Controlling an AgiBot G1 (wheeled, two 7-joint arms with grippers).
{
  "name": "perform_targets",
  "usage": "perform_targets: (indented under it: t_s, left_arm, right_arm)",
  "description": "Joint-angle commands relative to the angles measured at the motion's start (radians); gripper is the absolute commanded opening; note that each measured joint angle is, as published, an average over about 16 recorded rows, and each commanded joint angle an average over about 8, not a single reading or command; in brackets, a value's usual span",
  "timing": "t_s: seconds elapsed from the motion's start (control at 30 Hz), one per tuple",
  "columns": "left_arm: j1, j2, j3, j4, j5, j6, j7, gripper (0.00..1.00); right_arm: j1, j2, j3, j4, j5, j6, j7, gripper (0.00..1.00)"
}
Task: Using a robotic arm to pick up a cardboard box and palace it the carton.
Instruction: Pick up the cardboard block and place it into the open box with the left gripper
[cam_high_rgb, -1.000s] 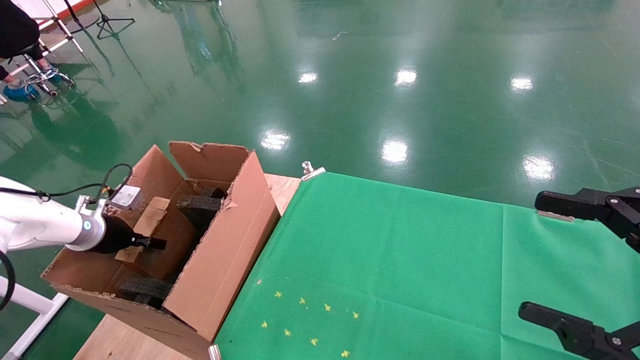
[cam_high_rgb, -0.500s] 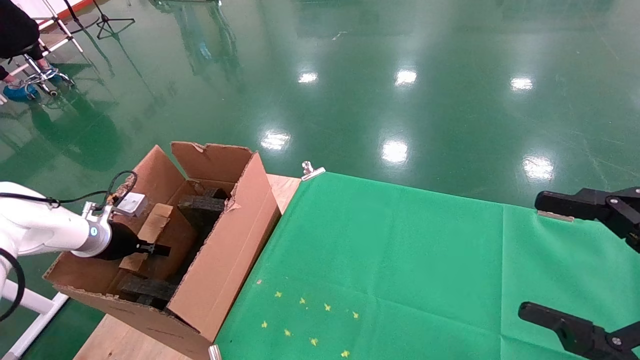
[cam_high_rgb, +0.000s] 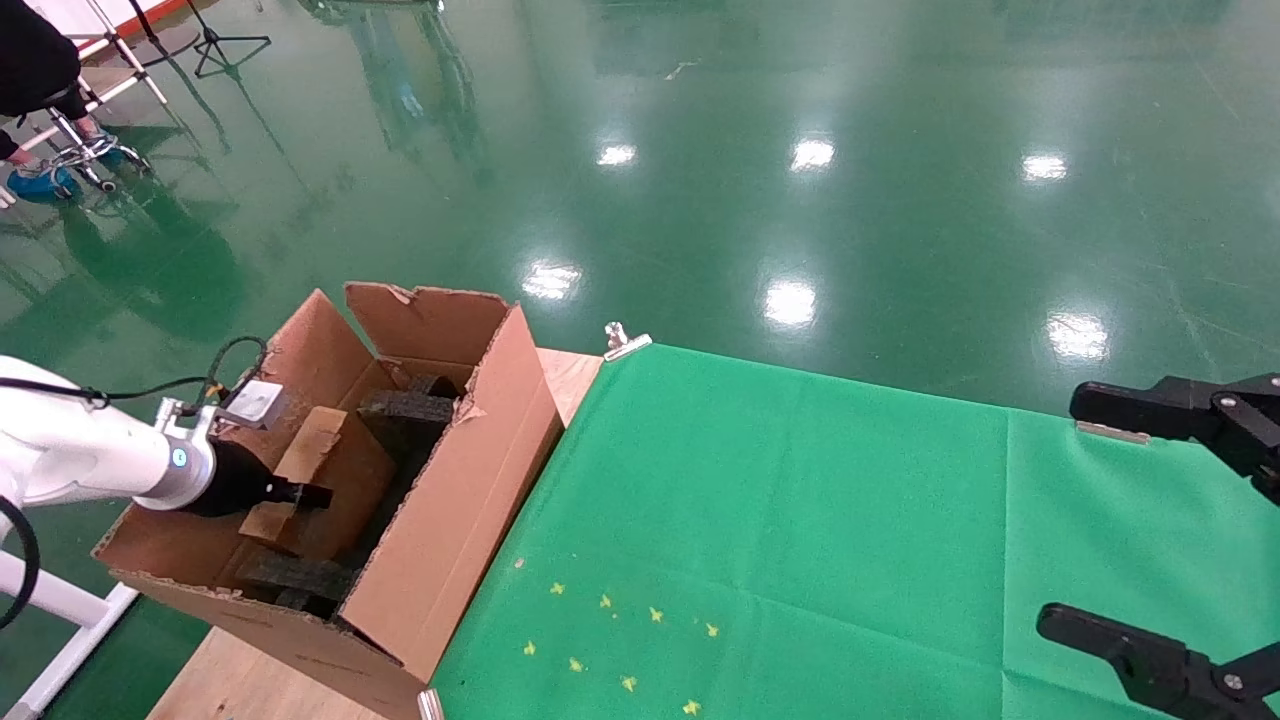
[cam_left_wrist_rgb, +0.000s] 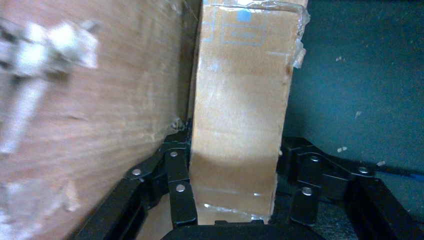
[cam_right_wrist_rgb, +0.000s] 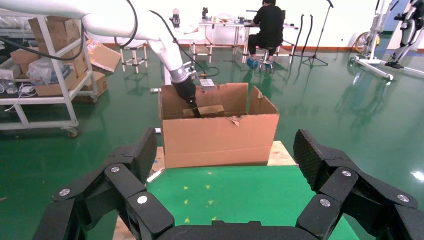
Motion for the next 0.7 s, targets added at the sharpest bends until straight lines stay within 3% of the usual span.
perform_targets:
  t_s: [0.03, 0.4, 0.7]
  left_arm:
    - [-0.004, -0.003, -0.001, -0.001, -0.001, 0.003, 0.001, 1.00]
    - [-0.040, -0.019, -0.013, -0.022, -0.019, 0.037, 0.015, 1.00]
    - [-0.143, -0.083, -0.065, -0.100, -0.094, 0.144, 0.035, 1.00]
  right_arm:
    - [0.000, 0.000, 0.000, 0.000, 0.000, 0.000, 0.000, 1.00]
    - [0.000, 0.000, 0.000, 0.000, 0.000, 0.000, 0.000, 1.00]
    - [0.000, 0.000, 0.000, 0.000, 0.000, 0.000, 0.000, 1.00]
